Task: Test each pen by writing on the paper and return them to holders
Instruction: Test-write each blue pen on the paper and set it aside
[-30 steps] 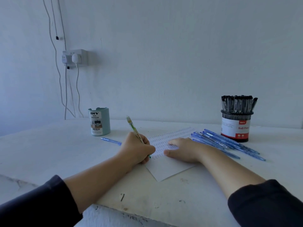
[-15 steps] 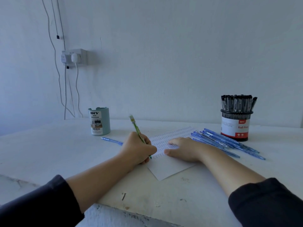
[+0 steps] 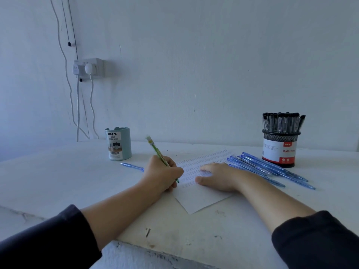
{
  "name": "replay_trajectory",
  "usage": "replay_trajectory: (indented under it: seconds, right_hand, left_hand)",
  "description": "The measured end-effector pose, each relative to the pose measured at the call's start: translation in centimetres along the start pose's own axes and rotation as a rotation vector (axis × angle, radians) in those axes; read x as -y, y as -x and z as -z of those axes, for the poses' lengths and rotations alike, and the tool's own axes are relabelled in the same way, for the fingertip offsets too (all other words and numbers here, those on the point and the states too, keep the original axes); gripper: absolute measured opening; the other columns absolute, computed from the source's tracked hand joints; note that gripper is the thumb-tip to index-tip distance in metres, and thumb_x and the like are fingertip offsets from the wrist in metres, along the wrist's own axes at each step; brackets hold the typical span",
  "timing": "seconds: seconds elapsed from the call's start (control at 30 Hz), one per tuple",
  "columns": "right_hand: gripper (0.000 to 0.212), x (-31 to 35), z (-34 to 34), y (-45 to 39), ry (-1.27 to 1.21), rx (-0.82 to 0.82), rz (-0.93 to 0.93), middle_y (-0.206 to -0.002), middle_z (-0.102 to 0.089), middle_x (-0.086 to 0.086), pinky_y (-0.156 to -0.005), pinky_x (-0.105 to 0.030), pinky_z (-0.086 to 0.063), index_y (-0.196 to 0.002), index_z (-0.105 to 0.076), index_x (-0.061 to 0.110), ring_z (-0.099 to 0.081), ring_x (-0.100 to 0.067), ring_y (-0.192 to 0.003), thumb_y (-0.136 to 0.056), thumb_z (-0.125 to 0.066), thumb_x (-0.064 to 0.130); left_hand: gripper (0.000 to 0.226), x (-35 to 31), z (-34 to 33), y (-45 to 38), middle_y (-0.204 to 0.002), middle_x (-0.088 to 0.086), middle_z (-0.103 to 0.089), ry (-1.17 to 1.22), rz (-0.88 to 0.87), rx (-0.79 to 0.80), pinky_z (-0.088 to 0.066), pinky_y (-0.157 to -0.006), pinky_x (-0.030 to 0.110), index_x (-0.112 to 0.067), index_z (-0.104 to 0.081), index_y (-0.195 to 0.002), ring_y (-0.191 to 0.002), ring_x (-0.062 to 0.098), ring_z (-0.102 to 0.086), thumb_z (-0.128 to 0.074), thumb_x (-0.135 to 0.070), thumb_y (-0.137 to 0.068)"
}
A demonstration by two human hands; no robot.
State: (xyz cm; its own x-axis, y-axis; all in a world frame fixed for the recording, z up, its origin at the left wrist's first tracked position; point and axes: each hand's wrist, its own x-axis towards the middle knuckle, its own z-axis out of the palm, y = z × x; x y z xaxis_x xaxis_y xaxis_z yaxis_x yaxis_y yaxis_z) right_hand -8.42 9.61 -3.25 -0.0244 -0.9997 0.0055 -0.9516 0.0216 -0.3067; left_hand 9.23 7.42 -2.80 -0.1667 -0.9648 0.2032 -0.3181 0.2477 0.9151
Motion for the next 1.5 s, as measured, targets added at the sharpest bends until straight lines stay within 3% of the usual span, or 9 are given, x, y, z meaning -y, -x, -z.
replay_trajectory:
  seconds: [0.23,0.37,0.5,0.87,1.03,1.13,1.3,1.43,1.5]
  right_hand:
    - [0.044,-0.1,0.5,0.5,-0.163,-0.154,0.032,-0.143,-0.046,0.000,-0.108,-0.034,-0.033,-0.130,-0.053,0.024,-0.042,-0.019,-0.130,-0.093,-0.049,0.048]
    - [0.027,1.0,2.2,1.9,-0.396,-0.389,0.059,-0.099,-0.066,-0.004,-0.078,-0.029,-0.043,-0.095,-0.065,0.009,-0.058,-0.019,-0.090,-0.093,-0.054,0.034]
    - [0.029,2.6,4.2,5.2,-0.594,-0.308,0.071,-0.092,-0.067,-0.003,-0.063,-0.023,-0.039,-0.099,-0.065,0.004,-0.056,-0.015,-0.077,-0.095,-0.053,0.030]
    - [0.037,-1.9,5.4,23.9,-0.994,-0.441,0.000,-0.089,-0.065,-0.005,-0.060,-0.027,-0.044,-0.084,-0.066,0.014,-0.058,-0.020,-0.075,-0.075,-0.060,0.049]
    - [0.018,-5.3,3.3,33.2,-1.037,-0.526,-0.115,-0.055,-0.064,0.007,-0.048,-0.020,-0.040,-0.086,-0.066,0.005,-0.058,-0.005,-0.050,-0.088,-0.058,0.020]
    - [0.024,-8.2,0.7,38.6,-1.125,-0.691,-0.248,-0.079,-0.070,-0.007,-0.061,-0.024,-0.050,-0.068,-0.069,0.007,-0.062,-0.015,-0.065,-0.088,-0.058,0.015]
    - [0.038,-12.8,-5.2,46.4,-1.393,-0.982,-0.470,-0.069,-0.070,-0.010,-0.064,-0.032,-0.052,-0.070,-0.059,0.012,-0.068,-0.024,-0.073,-0.098,-0.041,0.031]
    - [0.042,-17.3,-13.2,51.2,-1.666,-1.174,-0.710,-0.054,-0.047,-0.001,-0.064,-0.038,-0.052,-0.082,-0.055,0.014,-0.057,-0.022,-0.056,-0.096,-0.036,0.050]
    - [0.033,-19.5,-18.2,53.2,-1.811,-1.128,-0.902,-0.058,-0.043,0.000,-0.063,-0.034,-0.046,-0.087,-0.056,0.013,-0.045,-0.016,-0.051,-0.099,-0.040,0.039]
  left_hand:
    - [0.011,-0.5,0.9,-0.4,-0.063,0.011,-0.045,0.356,0.145,-0.088,-0.027,-0.035,0.020,-0.009,-0.048,-0.084,-0.041,0.016,-0.036,-0.048,-0.009,-0.095]
    - [0.016,-0.5,0.9,-0.1,-0.063,0.008,-0.040,0.356,0.151,-0.078,-0.025,-0.033,0.018,-0.011,-0.048,-0.086,-0.042,0.015,-0.033,-0.050,-0.022,-0.097]
    - [0.014,-1.5,0.9,1.0,-0.066,0.009,-0.041,0.328,0.103,-0.048,-0.025,-0.034,0.018,-0.009,-0.051,-0.088,-0.044,0.015,-0.033,-0.052,-0.020,-0.097]
    - [0.016,-10.1,-8.3,17.1,-0.046,0.004,-0.049,0.057,-0.159,0.785,-0.022,-0.035,0.014,-0.009,-0.056,-0.075,-0.030,0.013,-0.032,-0.056,-0.017,-0.090]
    - [0.015,-10.9,-14.6,24.5,-0.060,0.010,-0.042,0.010,-0.313,1.041,-0.024,-0.035,0.016,-0.009,-0.053,-0.077,-0.033,0.011,-0.032,-0.057,-0.016,-0.090]
    - [0.018,-9.8,-18.9,28.7,-0.058,0.008,-0.041,0.013,-0.357,1.215,-0.027,-0.036,0.019,-0.008,-0.054,-0.082,-0.038,0.013,-0.035,-0.059,-0.023,-0.091]
    - [0.035,-6.0,-25.4,33.6,-0.065,0.004,-0.057,-0.148,-0.276,1.418,-0.034,-0.046,0.023,-0.015,-0.060,-0.085,-0.045,0.012,-0.047,-0.056,-0.049,-0.090]
    - [0.034,-1.6,-29.6,36.9,-0.067,0.007,-0.058,-0.242,-0.120,1.482,-0.033,-0.044,0.020,-0.011,-0.061,-0.088,-0.043,0.013,-0.047,-0.053,-0.044,-0.093]
    - [0.031,0.6,-30.9,38.4,-0.065,0.006,-0.057,-0.284,-0.015,1.516,-0.030,-0.042,0.018,-0.010,-0.060,-0.086,-0.043,0.014,-0.046,-0.052,-0.039,-0.095]
